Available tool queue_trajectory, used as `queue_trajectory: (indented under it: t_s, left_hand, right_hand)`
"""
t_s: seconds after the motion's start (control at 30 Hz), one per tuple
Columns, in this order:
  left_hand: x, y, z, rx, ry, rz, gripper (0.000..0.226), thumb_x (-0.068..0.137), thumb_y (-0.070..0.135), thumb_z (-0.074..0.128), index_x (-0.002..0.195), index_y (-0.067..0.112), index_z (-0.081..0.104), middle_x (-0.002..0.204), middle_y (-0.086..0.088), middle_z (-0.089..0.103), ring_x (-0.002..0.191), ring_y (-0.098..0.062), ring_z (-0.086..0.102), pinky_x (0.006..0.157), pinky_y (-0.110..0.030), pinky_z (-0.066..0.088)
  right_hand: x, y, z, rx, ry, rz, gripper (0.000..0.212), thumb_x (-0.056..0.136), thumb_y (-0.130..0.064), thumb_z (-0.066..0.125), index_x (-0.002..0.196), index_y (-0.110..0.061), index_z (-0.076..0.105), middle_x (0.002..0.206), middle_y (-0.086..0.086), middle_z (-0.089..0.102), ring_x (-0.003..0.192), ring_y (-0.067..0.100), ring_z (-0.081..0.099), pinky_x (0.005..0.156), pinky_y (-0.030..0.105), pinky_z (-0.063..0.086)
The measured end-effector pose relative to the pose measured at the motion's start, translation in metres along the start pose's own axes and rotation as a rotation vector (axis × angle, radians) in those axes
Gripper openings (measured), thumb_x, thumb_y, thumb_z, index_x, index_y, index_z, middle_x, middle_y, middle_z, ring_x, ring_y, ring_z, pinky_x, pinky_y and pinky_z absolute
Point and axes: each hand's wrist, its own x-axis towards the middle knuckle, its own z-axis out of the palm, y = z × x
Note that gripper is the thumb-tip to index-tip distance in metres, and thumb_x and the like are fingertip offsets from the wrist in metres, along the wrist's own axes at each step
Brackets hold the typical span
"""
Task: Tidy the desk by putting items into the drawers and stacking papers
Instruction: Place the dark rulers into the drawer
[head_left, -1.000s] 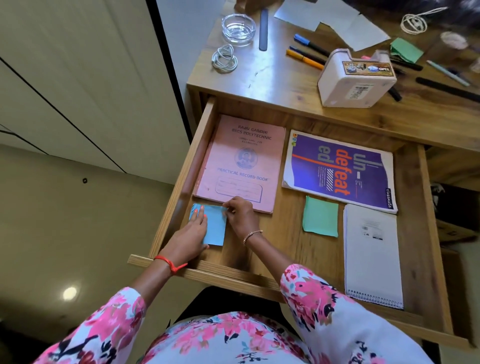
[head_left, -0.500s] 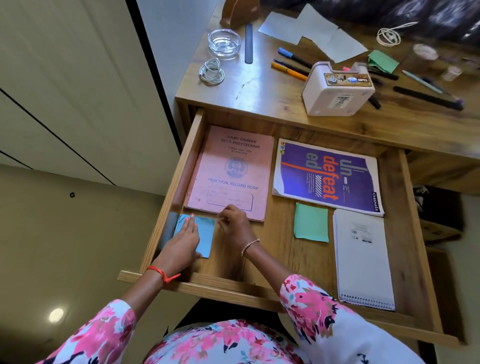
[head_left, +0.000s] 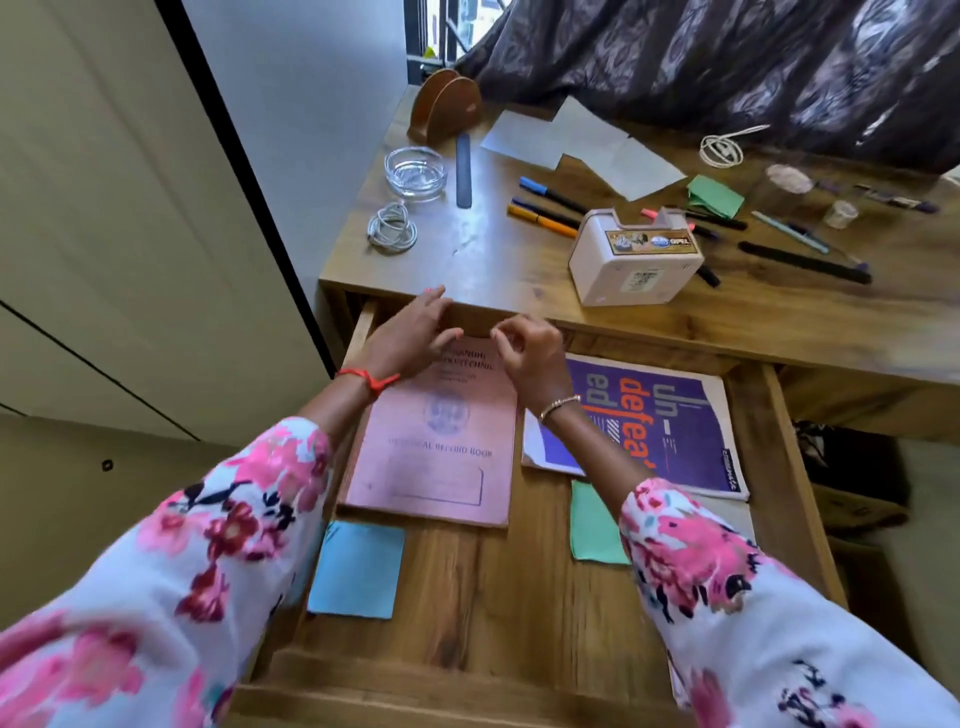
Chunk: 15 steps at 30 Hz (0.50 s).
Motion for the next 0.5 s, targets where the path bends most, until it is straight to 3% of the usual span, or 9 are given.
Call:
queue_trajectory:
  t_s: [0.2, 0.3, 0.43, 0.5]
  left_hand:
    - [0.070, -0.020, 0.000, 0.057, -0.094, -0.014, 0.056, 0.096, 0.021, 0.045, 0.141, -0.006, 0.025, 0.152, -0.022, 0.017, 0.142, -0.029, 0.016, 0.113, -0.028, 0.007]
    - [0.084, -0.033, 0.012, 0.162, -0.105, 0.004, 0.060, 0.096, 0.029, 0.042, 0.144, -0.001, 0.020, 0.154, -0.017, 0.012, 0.143, -0.027, 0.012, 0.116, -0.036, 0.011]
    - [0.087, -0.045, 0.024, 0.255, -0.065, 0.037, 0.061, 0.098, 0.035, 0.034, 0.147, 0.007, 0.012, 0.157, -0.008, 0.003, 0.144, -0.019, 0.003, 0.114, -0.033, 0.006]
    - [0.089, -0.050, 0.027, 0.233, -0.058, 0.051, 0.061, 0.098, 0.036, 0.034, 0.147, 0.008, 0.011, 0.157, -0.006, 0.001, 0.144, -0.018, 0.001, 0.114, -0.032, 0.005]
  right_hand:
    - [0.082, 0.003, 0.008, -0.015, 0.050, 0.062, 0.015, 0.084, -0.007, 0.059, 0.086, 0.004, 0.069, 0.086, 0.021, 0.067, 0.074, 0.028, 0.062, 0.063, 0.014, 0.032]
    - [0.117, 0.006, 0.021, -0.020, 0.069, 0.141, 0.018, 0.084, -0.010, 0.058, 0.085, 0.004, 0.070, 0.086, 0.020, 0.069, 0.080, 0.028, 0.064, 0.067, 0.024, 0.039]
    - [0.165, 0.016, 0.047, 0.054, -0.012, 0.296, 0.018, 0.080, -0.013, 0.064, 0.083, 0.003, 0.072, 0.087, 0.017, 0.072, 0.083, 0.026, 0.067, 0.070, 0.026, 0.048]
    - [0.184, 0.021, 0.061, 0.046, -0.099, 0.339, 0.023, 0.078, -0.017, 0.068, 0.088, 0.004, 0.071, 0.093, 0.018, 0.071, 0.090, 0.026, 0.066, 0.069, 0.024, 0.043]
